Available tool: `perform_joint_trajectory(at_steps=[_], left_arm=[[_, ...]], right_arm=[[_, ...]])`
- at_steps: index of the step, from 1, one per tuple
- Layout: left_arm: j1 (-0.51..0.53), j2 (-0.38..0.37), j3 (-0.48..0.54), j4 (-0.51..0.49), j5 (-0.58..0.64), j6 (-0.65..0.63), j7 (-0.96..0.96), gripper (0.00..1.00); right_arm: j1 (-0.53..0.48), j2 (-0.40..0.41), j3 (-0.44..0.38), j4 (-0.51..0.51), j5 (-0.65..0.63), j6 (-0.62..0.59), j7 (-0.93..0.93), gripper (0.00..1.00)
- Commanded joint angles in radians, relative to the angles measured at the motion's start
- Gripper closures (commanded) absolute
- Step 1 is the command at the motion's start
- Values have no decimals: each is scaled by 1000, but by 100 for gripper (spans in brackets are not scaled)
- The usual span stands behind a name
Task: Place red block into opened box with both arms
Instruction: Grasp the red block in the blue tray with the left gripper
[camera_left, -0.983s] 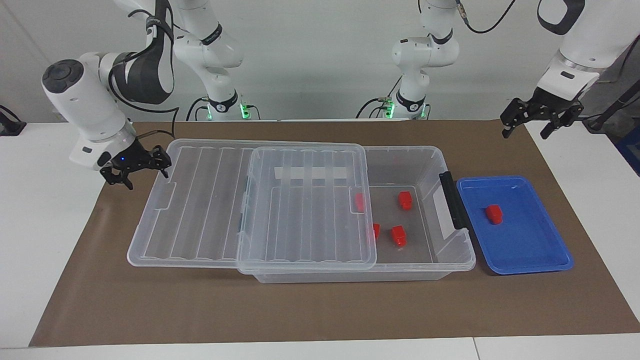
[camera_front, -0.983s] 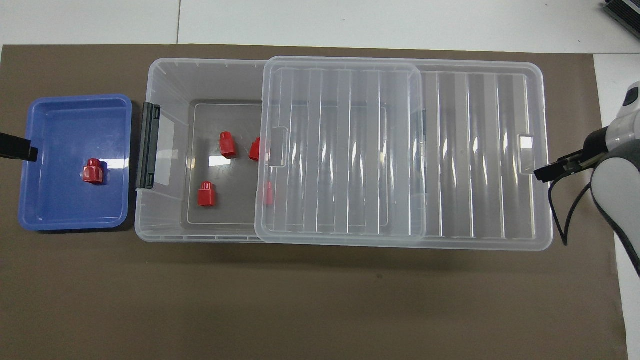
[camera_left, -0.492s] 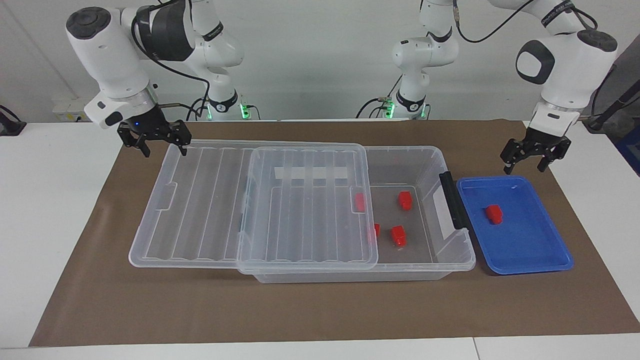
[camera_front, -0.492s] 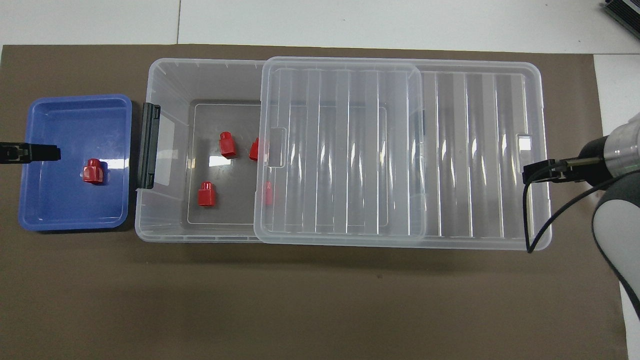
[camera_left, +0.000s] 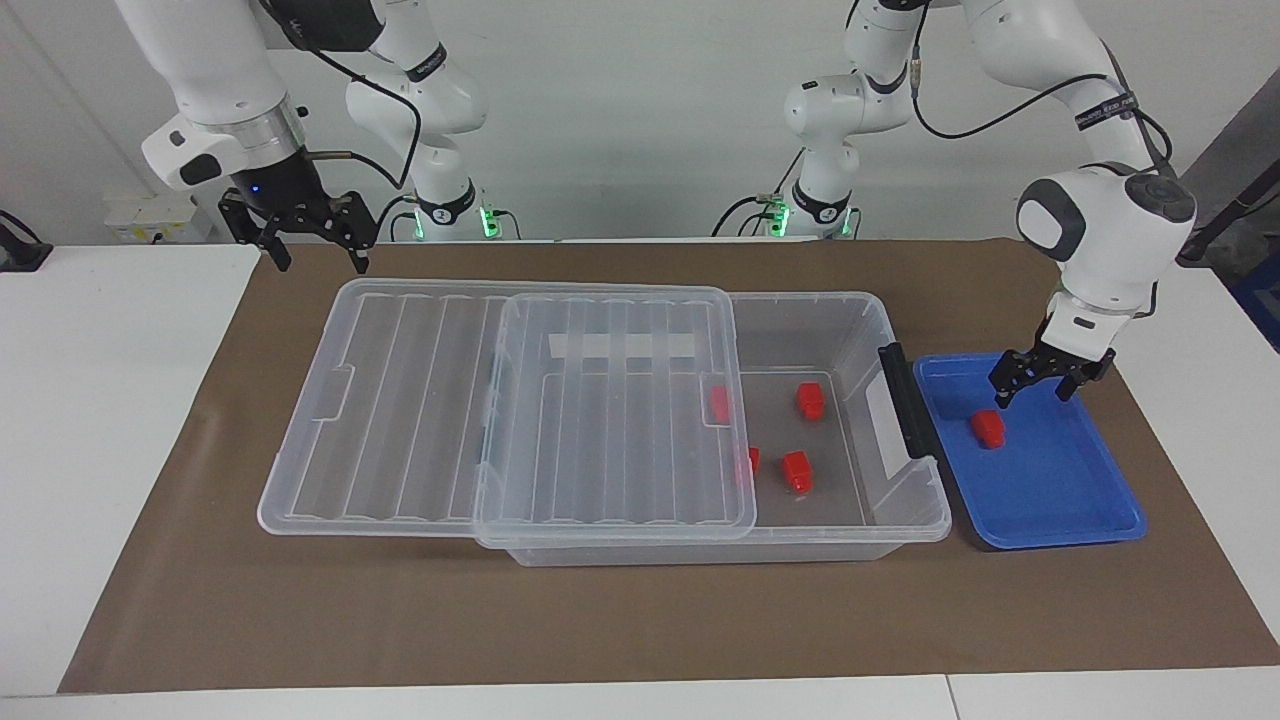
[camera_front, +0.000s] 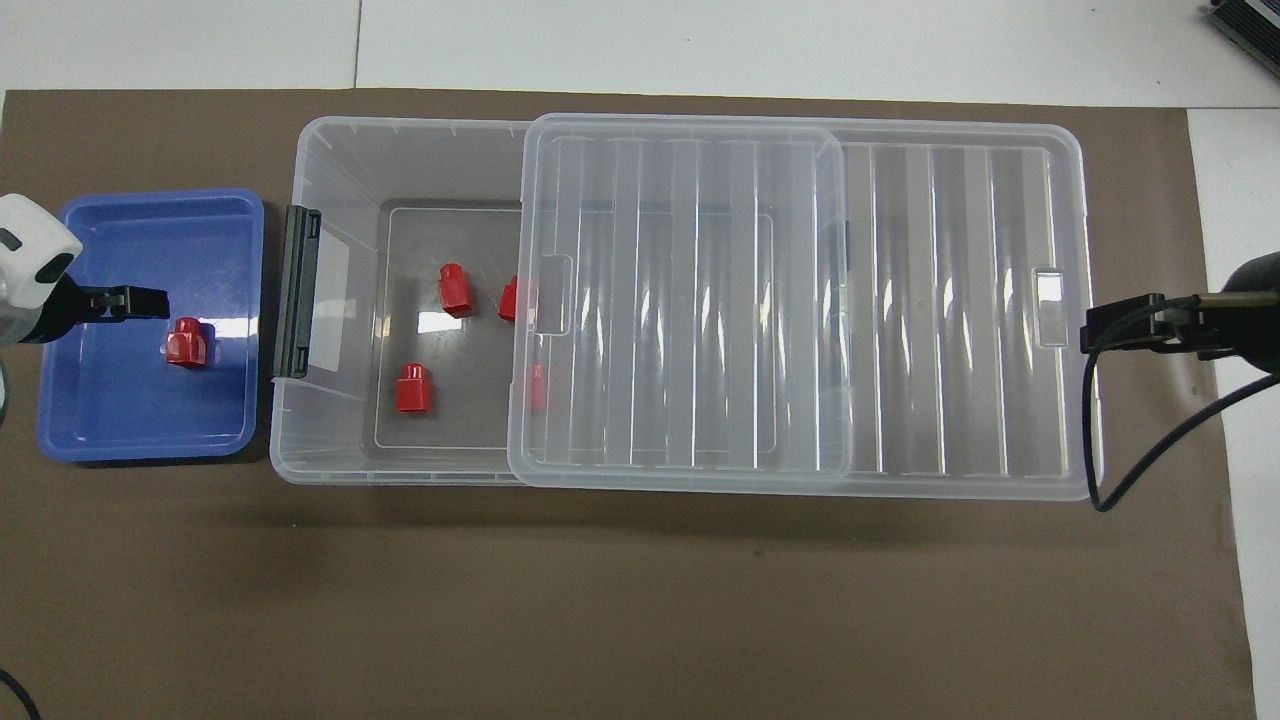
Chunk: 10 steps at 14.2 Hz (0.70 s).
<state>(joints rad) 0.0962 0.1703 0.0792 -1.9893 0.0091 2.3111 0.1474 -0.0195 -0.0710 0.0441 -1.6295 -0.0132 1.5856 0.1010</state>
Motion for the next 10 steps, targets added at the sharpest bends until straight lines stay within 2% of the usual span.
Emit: perform_joint_trajectory(at_steps=[1, 3, 6, 10], left_arm=[[28, 41, -10, -46, 11, 80, -20, 0], [13, 50, -10, -63, 11, 100, -77, 0], [4, 110, -10, -83, 11, 172, -88, 0], [4, 110, -10, -91, 11, 174, -72, 0]], right_arm=[[0, 56, 2, 97, -19, -73, 25, 1], [-2, 56, 2, 88, -21, -76, 26, 1], [0, 57, 2, 88, -37, -72, 26, 1], [1, 46, 8, 65, -25, -70, 68, 0]])
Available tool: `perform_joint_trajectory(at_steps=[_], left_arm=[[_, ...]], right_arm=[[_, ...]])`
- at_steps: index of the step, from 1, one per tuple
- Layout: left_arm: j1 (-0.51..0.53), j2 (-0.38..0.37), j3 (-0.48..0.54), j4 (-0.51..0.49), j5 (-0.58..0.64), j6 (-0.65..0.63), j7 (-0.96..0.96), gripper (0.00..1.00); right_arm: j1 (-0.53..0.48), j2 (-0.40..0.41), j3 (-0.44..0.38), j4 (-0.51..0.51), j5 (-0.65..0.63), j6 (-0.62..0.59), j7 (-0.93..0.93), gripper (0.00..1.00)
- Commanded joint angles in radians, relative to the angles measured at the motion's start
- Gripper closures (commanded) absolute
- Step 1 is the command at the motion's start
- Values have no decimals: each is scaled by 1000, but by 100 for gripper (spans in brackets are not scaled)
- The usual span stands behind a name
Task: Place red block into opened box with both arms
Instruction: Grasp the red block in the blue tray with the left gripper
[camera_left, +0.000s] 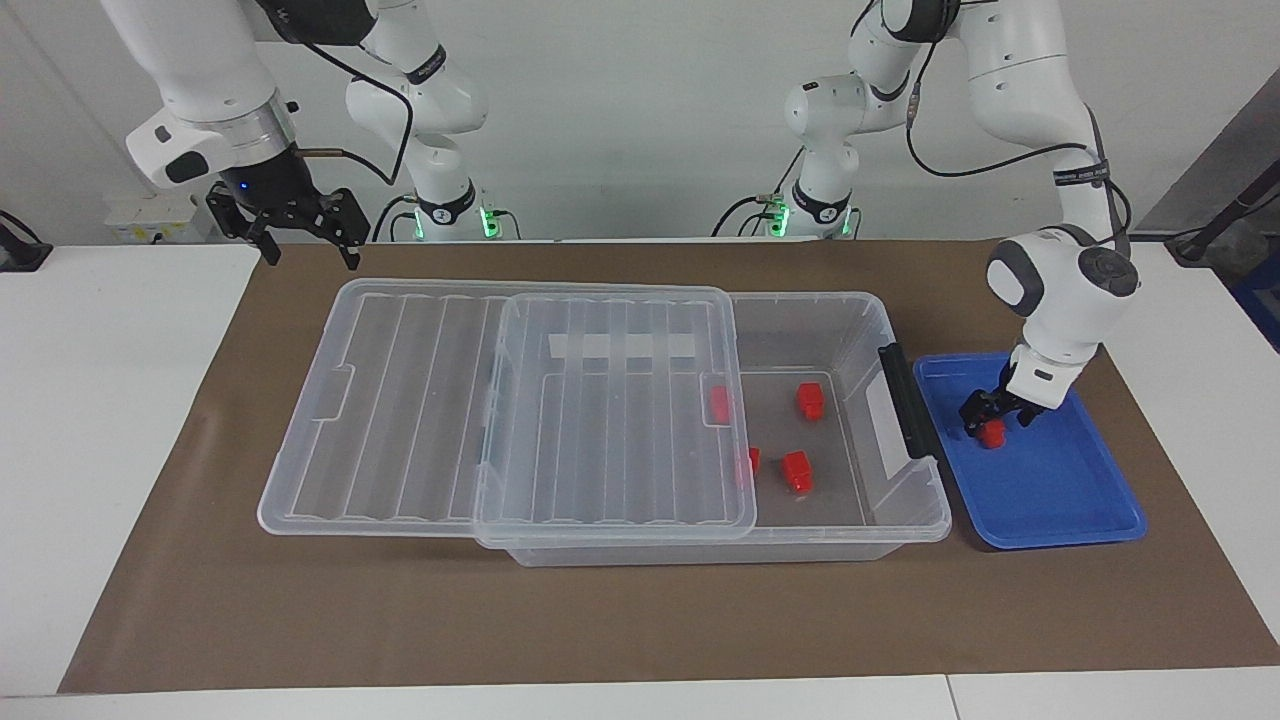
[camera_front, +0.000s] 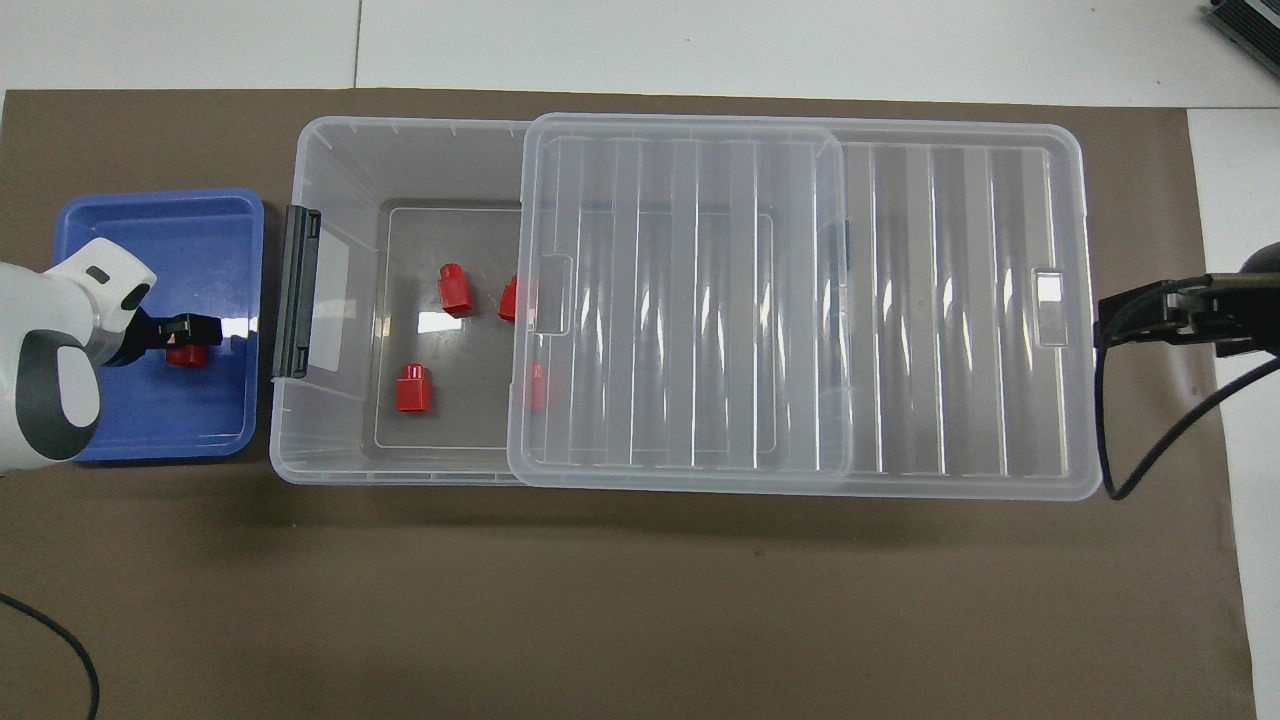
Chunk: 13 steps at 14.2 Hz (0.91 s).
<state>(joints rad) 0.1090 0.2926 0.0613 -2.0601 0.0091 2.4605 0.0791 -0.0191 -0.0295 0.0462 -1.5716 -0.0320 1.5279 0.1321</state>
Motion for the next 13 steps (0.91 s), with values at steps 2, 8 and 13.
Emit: perform_joint_trajectory(at_steps=[2, 8, 13], left_arm=[[-11, -13, 8, -20, 11, 25, -4, 0], [-15, -13, 8, -18, 12, 5, 1, 73], [-18, -13, 6, 4, 12, -47, -2, 100]], right_arm=[[-1, 2, 6, -5, 1, -8, 37, 0], [-2, 3, 7, -7, 1, 9, 6, 0], [-2, 3, 8, -8, 24, 11, -8, 0]])
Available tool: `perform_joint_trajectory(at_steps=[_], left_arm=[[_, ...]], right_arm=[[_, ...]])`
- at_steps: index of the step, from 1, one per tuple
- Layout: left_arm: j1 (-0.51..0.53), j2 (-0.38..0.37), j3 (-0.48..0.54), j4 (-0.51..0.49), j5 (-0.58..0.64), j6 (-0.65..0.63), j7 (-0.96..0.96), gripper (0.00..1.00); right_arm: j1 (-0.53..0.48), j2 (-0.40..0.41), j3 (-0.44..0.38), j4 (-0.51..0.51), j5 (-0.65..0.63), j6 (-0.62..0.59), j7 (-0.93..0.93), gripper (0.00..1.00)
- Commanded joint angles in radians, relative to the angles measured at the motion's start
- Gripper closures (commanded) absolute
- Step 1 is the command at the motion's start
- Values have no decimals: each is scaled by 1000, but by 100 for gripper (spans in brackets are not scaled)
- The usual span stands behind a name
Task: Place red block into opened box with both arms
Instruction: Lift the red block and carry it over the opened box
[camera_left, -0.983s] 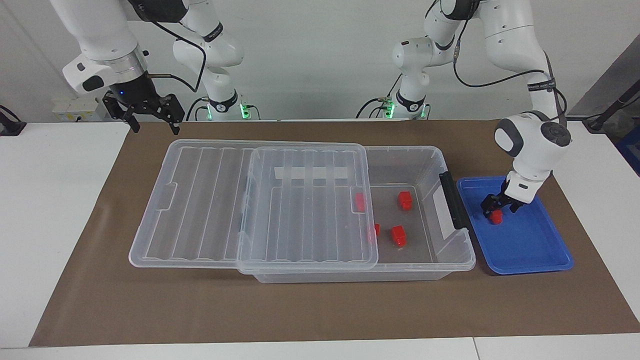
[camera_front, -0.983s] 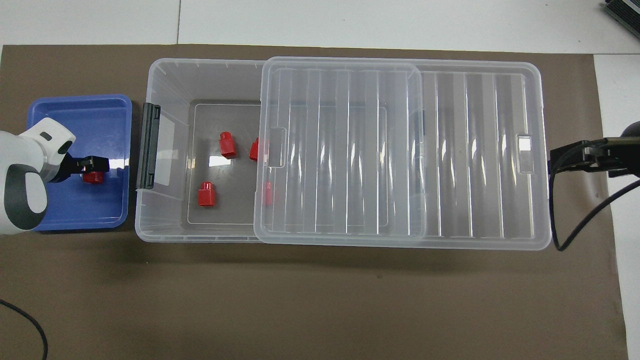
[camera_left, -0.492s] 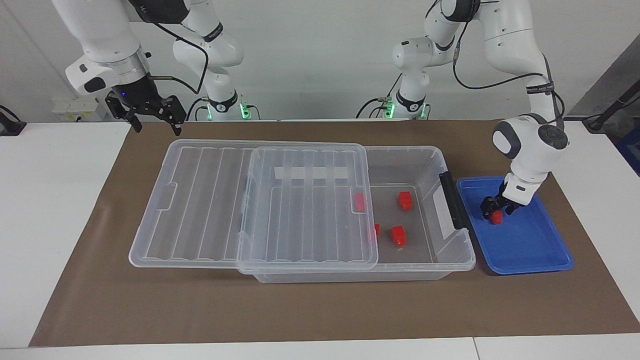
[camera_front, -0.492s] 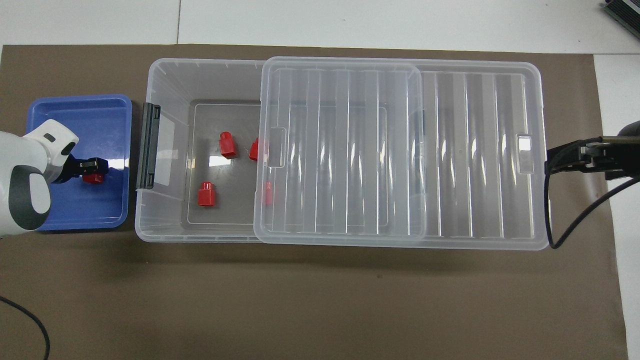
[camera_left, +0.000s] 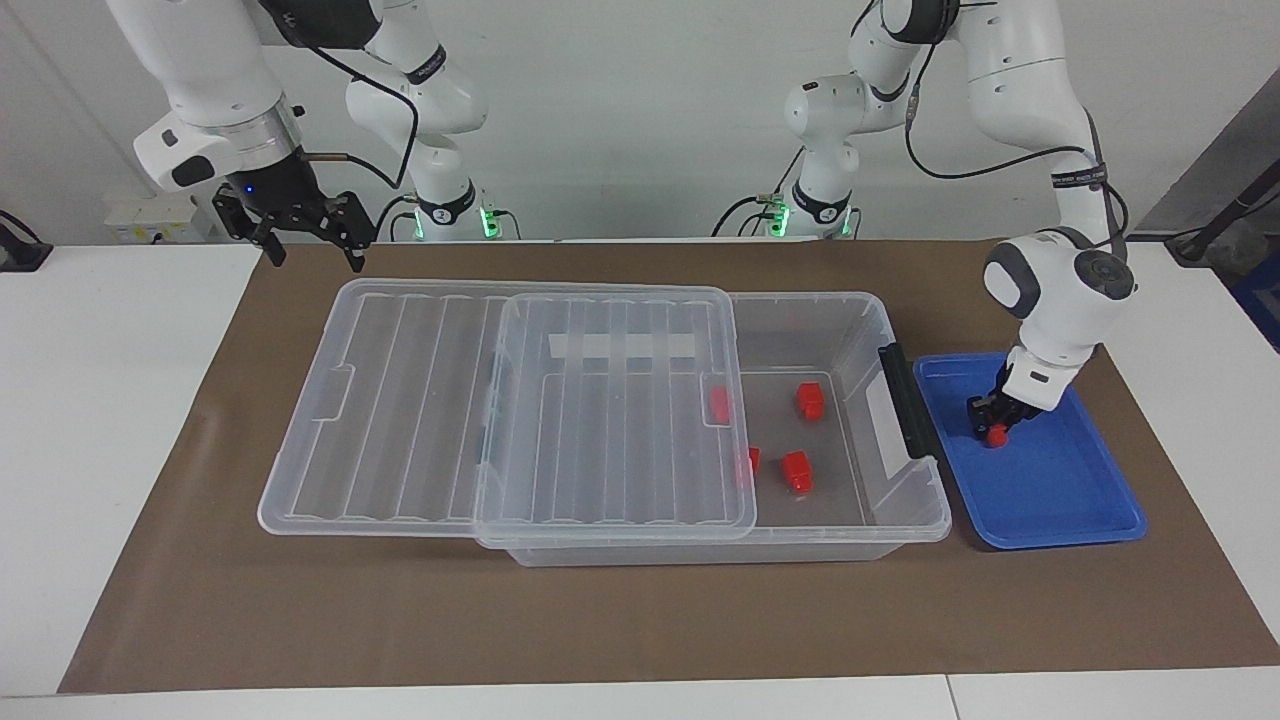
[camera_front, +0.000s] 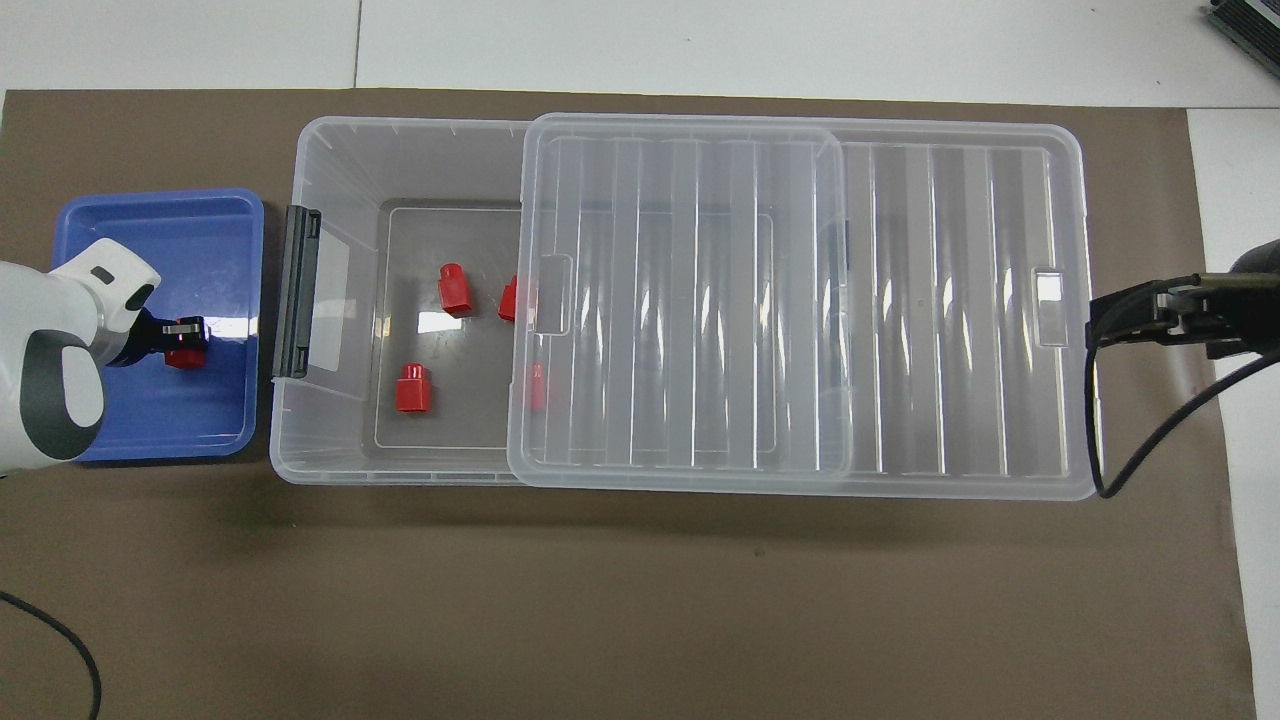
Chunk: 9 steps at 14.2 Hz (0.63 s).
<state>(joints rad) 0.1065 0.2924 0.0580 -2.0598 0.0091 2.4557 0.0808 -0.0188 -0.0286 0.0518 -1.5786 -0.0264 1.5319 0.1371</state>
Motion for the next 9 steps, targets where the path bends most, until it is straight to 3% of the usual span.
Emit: perform_joint_trajectory(at_steps=[1, 7, 9], left_arm=[[-27, -12, 8, 47, 11, -102, -6, 100], [-50, -21, -3, 432, -60, -631, -22, 100], [-65, -30, -32, 530, -87, -774, -131, 100]], right_arm=[[-4, 1, 2, -3, 20, 7, -14, 0], [-6, 1, 2, -4, 20, 7, -13, 0], [-7, 1, 2, -6, 20, 7, -14, 0]])
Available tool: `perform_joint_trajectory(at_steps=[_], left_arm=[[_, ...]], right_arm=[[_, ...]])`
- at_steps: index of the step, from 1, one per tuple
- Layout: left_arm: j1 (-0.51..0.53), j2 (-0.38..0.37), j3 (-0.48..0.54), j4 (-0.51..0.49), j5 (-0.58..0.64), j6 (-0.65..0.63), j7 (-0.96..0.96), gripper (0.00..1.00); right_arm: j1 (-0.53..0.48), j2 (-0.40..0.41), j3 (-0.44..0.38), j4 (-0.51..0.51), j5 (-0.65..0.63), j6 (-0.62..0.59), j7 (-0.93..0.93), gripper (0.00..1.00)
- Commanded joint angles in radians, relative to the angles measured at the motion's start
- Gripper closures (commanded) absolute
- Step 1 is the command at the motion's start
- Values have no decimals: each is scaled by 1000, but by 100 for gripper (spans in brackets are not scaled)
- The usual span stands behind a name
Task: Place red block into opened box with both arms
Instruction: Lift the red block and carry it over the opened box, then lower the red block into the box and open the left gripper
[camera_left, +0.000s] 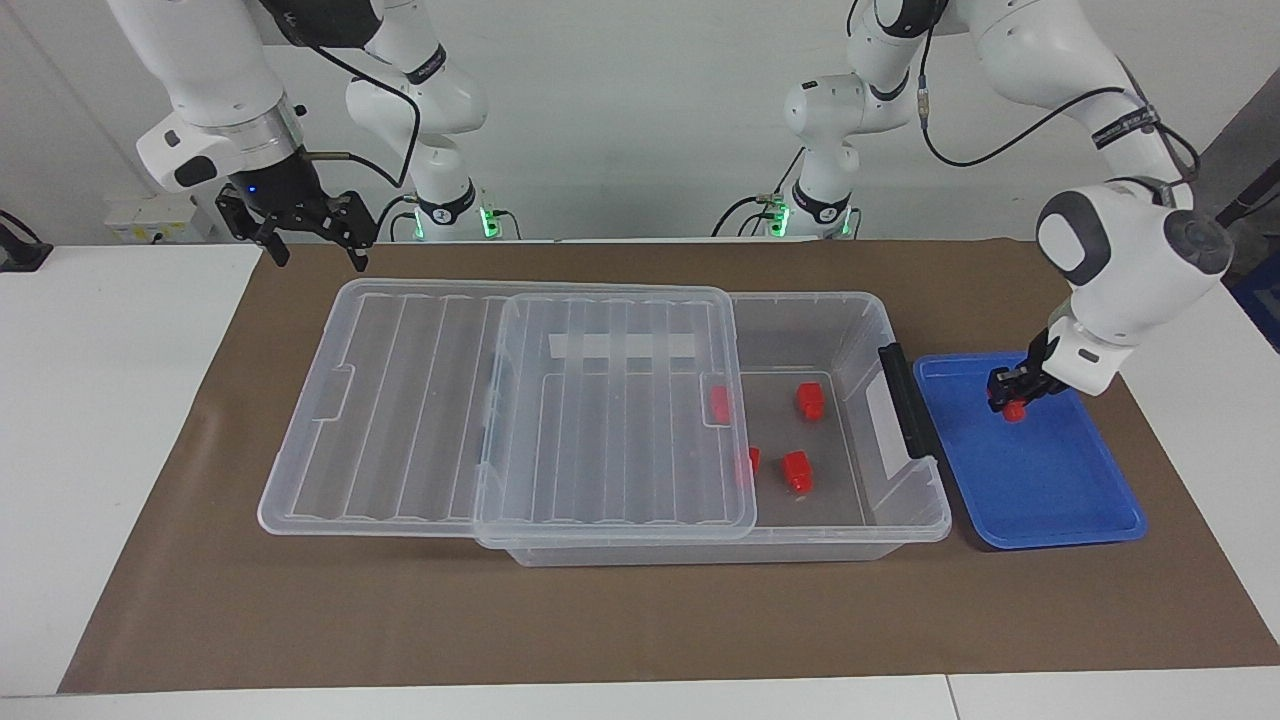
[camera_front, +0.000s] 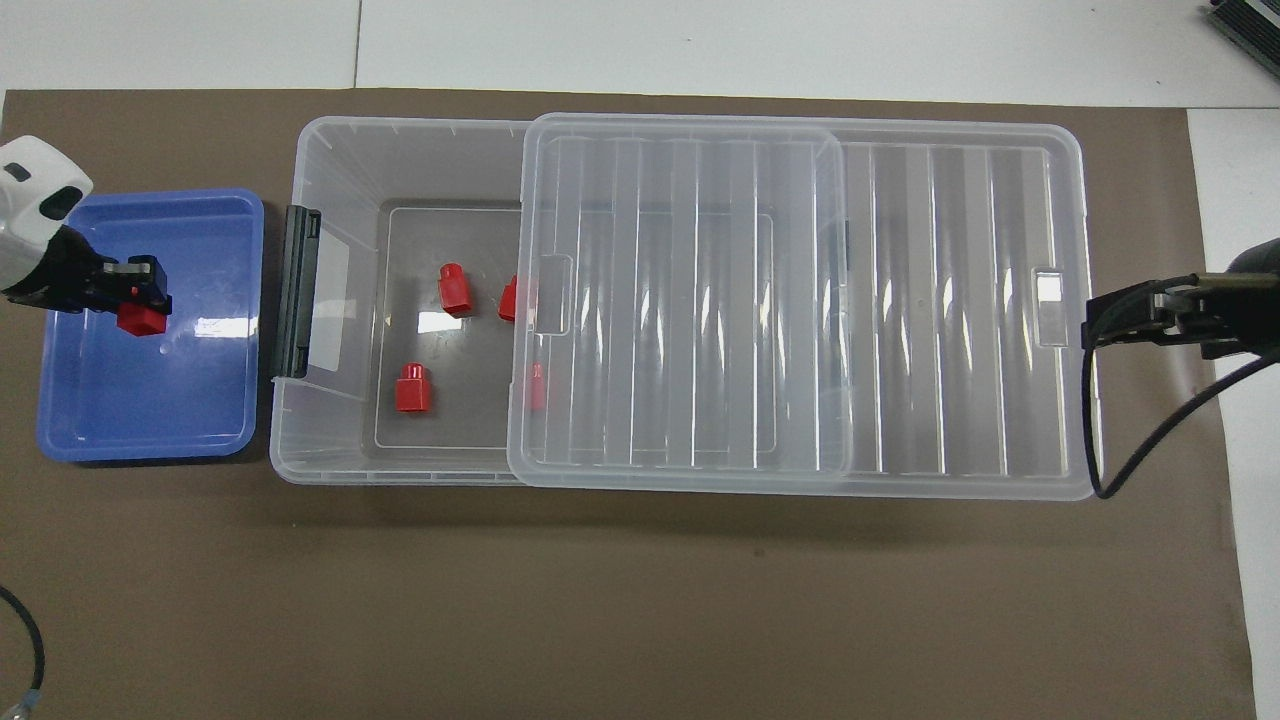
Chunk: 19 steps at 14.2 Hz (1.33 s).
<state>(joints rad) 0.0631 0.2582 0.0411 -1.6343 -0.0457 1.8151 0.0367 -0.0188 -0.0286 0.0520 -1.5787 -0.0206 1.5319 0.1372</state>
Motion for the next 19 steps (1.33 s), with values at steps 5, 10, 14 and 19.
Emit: perform_joint_trajectory(at_steps=[5, 10, 14, 19], left_arm=[[-184, 0, -79, 182, -56, -194, -594, 100], [-330, -37, -79, 101, -17, -54, -804, 100], [-390, -173, -81, -246, 56, 221, -810, 100], [-404, -235, -86, -455, 56, 420, -810, 100]], right_arm=[[-7, -2, 2, -9, 15, 7, -11, 0], [-7, -10, 2, -24, 15, 7, -14, 0], [-10, -13, 2, -30, 15, 7, -14, 0], [-15, -14, 2, -38, 15, 7, -17, 0]])
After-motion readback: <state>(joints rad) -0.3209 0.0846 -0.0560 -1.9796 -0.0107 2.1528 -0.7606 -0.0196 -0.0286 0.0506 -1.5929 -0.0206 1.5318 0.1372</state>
